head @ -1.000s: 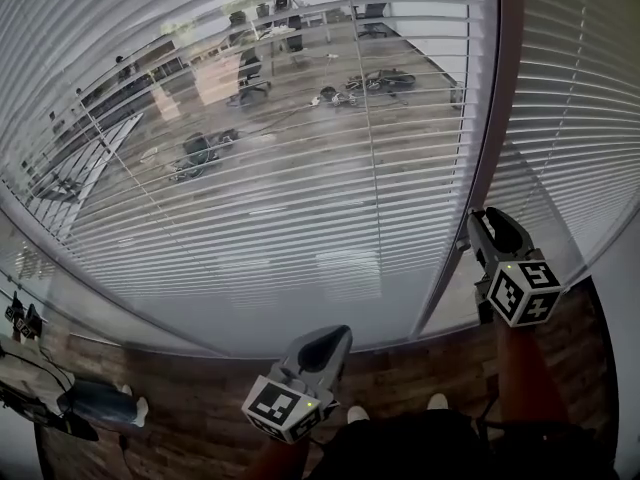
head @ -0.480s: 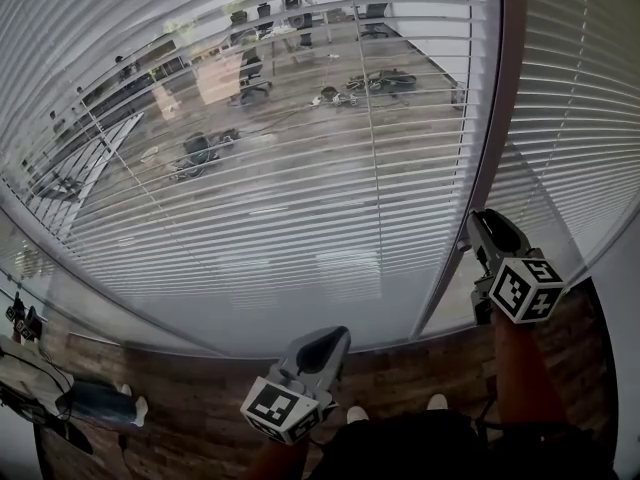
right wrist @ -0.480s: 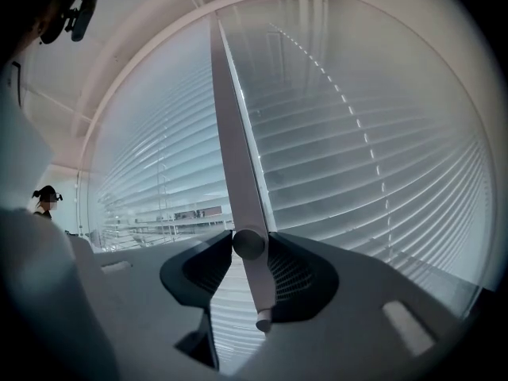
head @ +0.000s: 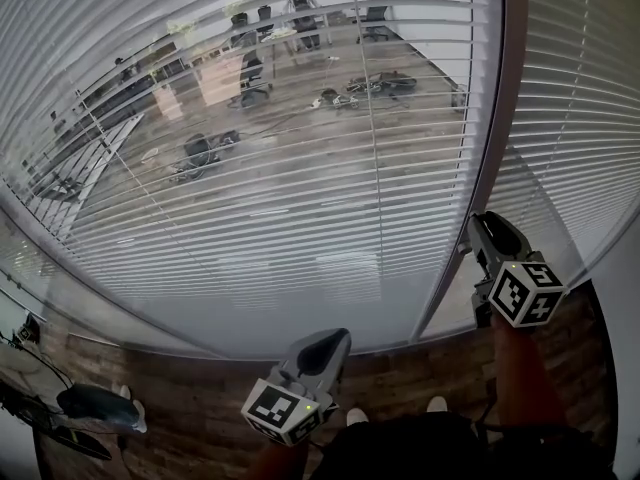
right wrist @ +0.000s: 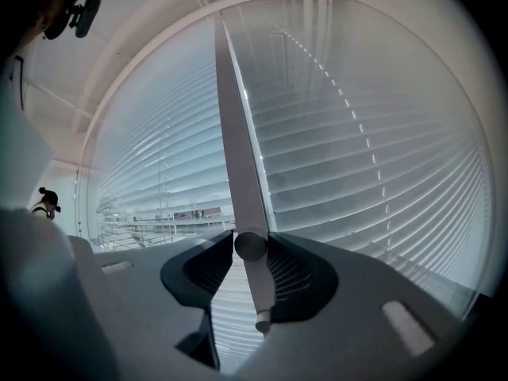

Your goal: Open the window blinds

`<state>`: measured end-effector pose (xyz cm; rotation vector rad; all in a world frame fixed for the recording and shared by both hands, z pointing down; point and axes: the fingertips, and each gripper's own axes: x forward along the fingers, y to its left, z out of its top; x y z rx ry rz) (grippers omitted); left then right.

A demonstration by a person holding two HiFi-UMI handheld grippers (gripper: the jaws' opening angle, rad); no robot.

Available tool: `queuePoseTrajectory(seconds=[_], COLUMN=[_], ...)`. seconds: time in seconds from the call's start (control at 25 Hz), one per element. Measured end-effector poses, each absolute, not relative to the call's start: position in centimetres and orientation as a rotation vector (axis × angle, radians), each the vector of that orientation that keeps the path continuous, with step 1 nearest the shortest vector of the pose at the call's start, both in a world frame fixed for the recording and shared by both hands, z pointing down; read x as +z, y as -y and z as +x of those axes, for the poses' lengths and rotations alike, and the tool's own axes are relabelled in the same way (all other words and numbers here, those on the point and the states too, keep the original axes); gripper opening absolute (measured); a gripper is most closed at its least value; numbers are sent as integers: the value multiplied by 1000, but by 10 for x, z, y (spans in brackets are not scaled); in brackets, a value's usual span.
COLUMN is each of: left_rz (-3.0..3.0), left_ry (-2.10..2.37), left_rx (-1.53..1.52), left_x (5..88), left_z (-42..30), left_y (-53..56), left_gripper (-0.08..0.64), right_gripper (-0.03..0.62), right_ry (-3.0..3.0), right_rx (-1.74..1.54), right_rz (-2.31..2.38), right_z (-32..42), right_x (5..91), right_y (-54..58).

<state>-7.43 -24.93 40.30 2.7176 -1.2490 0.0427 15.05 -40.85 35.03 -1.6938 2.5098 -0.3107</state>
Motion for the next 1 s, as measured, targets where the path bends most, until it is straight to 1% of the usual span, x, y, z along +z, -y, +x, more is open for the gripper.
queuePoseTrajectory(seconds=[0.4,1.0], left_rz=[2743,2736], left_ry=[1254,1245], left_rx=[35,43], left_x=[400,401], left_z=[-74,-73], left_y=[250,249], left_gripper=[0,0], right_gripper=[149,146], right_ry=[-2565,-2730], right_rx=[-224,239], right_rz=[-1759,-1962], right_z=[150,145], right_x=[351,350], right_y=[408,407])
